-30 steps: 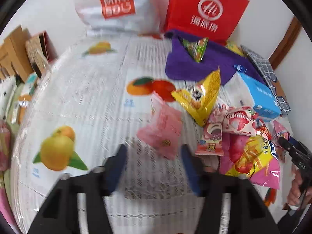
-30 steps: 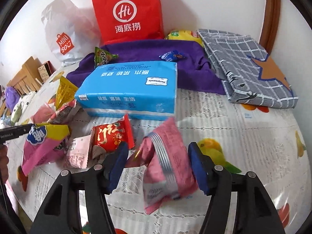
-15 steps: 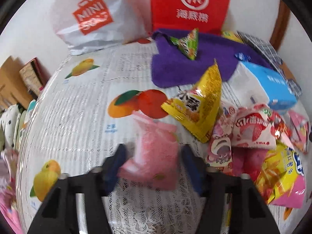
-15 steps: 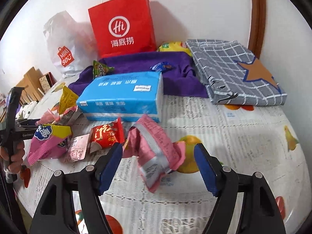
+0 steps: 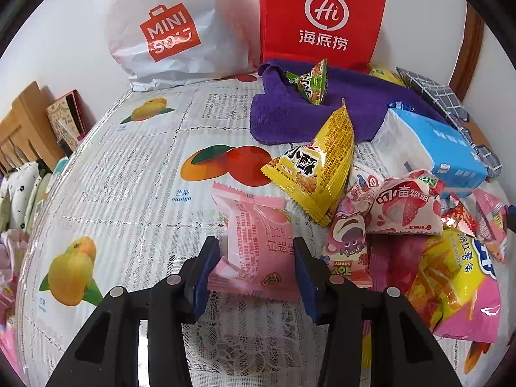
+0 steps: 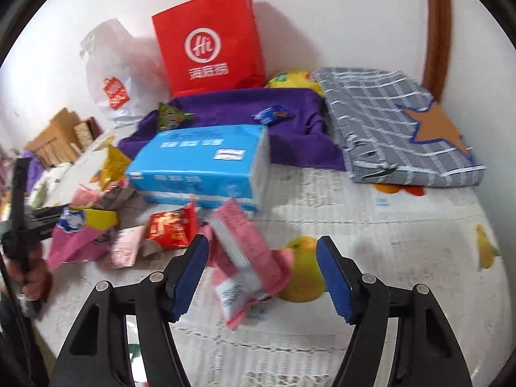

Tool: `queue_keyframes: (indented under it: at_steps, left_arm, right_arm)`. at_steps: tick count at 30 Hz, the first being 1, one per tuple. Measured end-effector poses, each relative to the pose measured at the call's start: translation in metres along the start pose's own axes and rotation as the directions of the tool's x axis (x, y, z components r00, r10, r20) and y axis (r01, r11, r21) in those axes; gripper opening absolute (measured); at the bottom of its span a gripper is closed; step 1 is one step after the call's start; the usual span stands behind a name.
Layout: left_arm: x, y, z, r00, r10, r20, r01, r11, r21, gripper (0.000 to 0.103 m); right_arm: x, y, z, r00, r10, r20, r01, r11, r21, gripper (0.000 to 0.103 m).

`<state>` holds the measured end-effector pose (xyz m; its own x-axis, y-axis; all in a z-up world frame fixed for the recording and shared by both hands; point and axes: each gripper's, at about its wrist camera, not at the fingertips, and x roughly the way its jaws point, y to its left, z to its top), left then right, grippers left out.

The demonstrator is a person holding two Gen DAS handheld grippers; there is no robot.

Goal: Organize snacks

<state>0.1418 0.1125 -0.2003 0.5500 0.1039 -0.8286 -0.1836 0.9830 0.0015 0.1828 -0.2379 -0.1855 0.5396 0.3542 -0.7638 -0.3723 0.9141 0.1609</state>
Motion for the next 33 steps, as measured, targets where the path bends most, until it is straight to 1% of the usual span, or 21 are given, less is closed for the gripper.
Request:
queue_keyframes:
  at_steps: [3, 6, 12, 15, 17, 19, 20, 21, 22, 24, 26, 28, 29, 33]
  left_arm:
    - [0.000, 0.002, 0.000, 1.000, -0.011, 0.001, 0.011, 1.000, -0.011, 0.044]
    - [0.000, 0.001, -0.001, 1.000, -0.004, 0.000, 0.004, 1.000, -0.006, 0.045]
    - [0.000, 0.001, -0.001, 1.000, -0.006, 0.001, 0.006, 1.000, -0.010, 0.045]
    - [0.000, 0.000, -0.001, 1.000, -0.004, 0.000, 0.004, 1.000, -0.006, 0.046]
    - [0.001, 0.000, -0.001, 1.000, -0.005, 0.000, 0.005, 1.000, -0.005, 0.047]
    - [0.000, 0.000, -0.001, 1.000, -0.005, 0.001, 0.005, 1.000, -0.005, 0.047]
    - [0.000, 0.000, -0.001, 1.000, -0.005, 0.000, 0.005, 1.000, -0.005, 0.047]
    - [0.000, 0.000, -0.001, 1.000, -0.006, 0.000, 0.006, 1.000, -0.005, 0.047]
    - [0.001, 0.000, -0.001, 1.000, -0.005, 0.000, 0.005, 1.000, -0.004, 0.047]
    - [0.000, 0.000, -0.001, 1.000, -0.005, 0.000, 0.005, 1.000, -0.005, 0.047]
    - [0.000, 0.000, -0.001, 1.000, -0.005, 0.000, 0.005, 1.000, -0.006, 0.047]
    - [0.000, -0.001, -0.001, 1.000, -0.004, 0.000, 0.004, 1.000, -0.005, 0.047]
    - [0.000, -0.001, 0.000, 1.000, -0.004, 0.000, 0.004, 1.000, -0.004, 0.048]
    - [0.000, -0.001, 0.000, 1.000, -0.004, 0.000, 0.004, 1.000, -0.005, 0.048]
  right_arm:
    - [0.007, 0.003, 0.001, 1.000, 0.025, -0.006, -0.025, 1.000, -0.017, 0.070]
    - [0.017, 0.009, 0.001, 0.999, 0.037, -0.022, -0.039, 0.997, -0.060, 0.070]
    - [0.035, 0.022, 0.001, 0.999, 0.017, -0.045, -0.024, 0.988, -0.154, 0.070]
    - [0.046, 0.026, -0.001, 0.996, 0.013, -0.092, -0.030, 0.981, -0.193, 0.070]
    - [0.052, 0.028, -0.005, 0.995, -0.010, -0.103, -0.013, 0.977, -0.214, 0.069]
    - [0.056, 0.025, -0.010, 0.995, -0.018, -0.099, -0.002, 0.979, -0.203, 0.061]
    - [0.054, 0.024, -0.009, 0.996, -0.014, -0.091, -0.004, 0.981, -0.196, 0.060]
    - [0.052, 0.022, -0.008, 0.997, -0.008, -0.078, -0.006, 0.983, -0.182, 0.052]
    - [0.052, 0.020, -0.007, 0.997, 0.000, -0.075, -0.012, 0.985, -0.170, 0.050]
    - [0.053, 0.016, -0.006, 0.997, 0.014, -0.081, -0.026, 0.989, -0.148, 0.050]
    - [0.055, 0.015, -0.004, 0.996, 0.018, -0.082, -0.029, 0.991, -0.133, 0.053]
    - [0.057, 0.015, -0.001, 0.997, 0.015, -0.079, -0.025, 0.992, -0.124, 0.061]
    - [0.058, 0.015, 0.001, 0.997, 0.018, -0.077, -0.028, 0.992, -0.120, 0.062]
    - [0.063, 0.016, 0.007, 0.997, 0.035, -0.068, -0.042, 0.993, -0.109, 0.063]
